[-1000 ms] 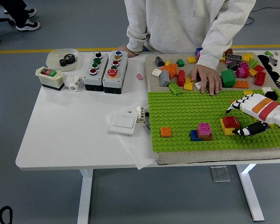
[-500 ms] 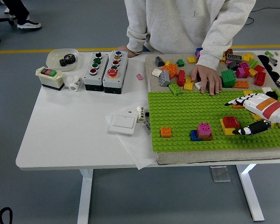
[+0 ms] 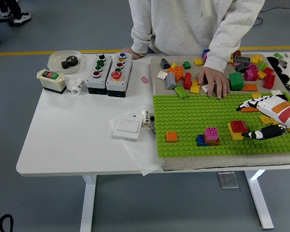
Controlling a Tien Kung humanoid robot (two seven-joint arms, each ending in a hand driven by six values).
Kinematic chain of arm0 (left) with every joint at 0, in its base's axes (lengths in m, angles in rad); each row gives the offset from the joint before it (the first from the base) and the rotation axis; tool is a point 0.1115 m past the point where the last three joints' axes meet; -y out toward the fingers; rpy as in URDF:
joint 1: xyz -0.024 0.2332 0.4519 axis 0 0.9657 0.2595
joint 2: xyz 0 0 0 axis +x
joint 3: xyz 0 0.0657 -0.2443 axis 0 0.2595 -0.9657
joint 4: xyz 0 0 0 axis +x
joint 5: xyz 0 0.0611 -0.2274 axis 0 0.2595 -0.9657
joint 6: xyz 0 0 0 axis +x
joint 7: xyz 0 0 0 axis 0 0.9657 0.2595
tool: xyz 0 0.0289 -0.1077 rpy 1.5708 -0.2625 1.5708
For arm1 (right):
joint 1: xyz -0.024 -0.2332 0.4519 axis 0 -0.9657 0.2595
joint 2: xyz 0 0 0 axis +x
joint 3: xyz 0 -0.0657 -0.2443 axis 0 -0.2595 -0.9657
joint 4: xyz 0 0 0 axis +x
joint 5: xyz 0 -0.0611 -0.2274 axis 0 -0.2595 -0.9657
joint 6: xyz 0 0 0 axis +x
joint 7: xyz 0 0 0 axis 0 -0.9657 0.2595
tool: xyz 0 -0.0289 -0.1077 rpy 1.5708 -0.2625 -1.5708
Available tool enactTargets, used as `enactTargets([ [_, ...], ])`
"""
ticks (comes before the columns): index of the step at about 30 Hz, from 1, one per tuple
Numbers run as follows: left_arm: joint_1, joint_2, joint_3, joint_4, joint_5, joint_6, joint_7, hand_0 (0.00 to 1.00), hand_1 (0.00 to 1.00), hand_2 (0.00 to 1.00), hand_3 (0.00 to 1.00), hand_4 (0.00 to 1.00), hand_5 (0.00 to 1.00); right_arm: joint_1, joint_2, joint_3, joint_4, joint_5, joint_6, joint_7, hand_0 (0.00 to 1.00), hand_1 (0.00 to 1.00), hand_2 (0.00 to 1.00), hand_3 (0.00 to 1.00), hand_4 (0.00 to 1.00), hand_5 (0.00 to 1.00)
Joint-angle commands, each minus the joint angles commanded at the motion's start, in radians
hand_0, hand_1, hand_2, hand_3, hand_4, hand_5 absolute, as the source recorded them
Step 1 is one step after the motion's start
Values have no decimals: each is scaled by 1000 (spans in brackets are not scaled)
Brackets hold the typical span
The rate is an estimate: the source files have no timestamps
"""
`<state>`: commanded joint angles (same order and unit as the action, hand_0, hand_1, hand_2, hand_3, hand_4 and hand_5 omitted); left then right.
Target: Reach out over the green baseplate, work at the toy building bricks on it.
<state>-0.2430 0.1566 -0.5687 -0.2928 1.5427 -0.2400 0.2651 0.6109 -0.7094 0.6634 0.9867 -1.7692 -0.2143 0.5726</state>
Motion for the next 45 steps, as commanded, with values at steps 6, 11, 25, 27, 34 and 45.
enactTargets([
  [6,0,-1,-3,1,6,0,0,722,721,696,595,656,604,-17,-25,-4,55,-43,0,-8,746,723,752,666,875,562],
  [11,-1,-1,0,0,4,0,0,723,721,695,595,656,604,-21,-30,-30,79,-73,3,-9,750,717,747,677,878,561],
  [25,-1,0,-3,-1,9,-4,-1,723,723,696,595,656,603,-12,-18,-61,55,-83,8,-3,748,705,738,672,876,572],
  [27,-1,0,-3,-1,8,-5,-1,721,720,695,594,656,603,-13,-19,-59,52,-82,7,-2,747,702,737,659,863,593],
  [34,-2,1,-2,-2,8,-10,-1,722,721,695,594,655,602,-20,-20,-50,45,-79,4,2,746,702,736,653,863,592],
  [45,-2,1,-2,-2,9,-12,-3,722,720,695,595,656,603,-22,-17,-58,21,-82,0,3,744,696,731,651,862,591],
])
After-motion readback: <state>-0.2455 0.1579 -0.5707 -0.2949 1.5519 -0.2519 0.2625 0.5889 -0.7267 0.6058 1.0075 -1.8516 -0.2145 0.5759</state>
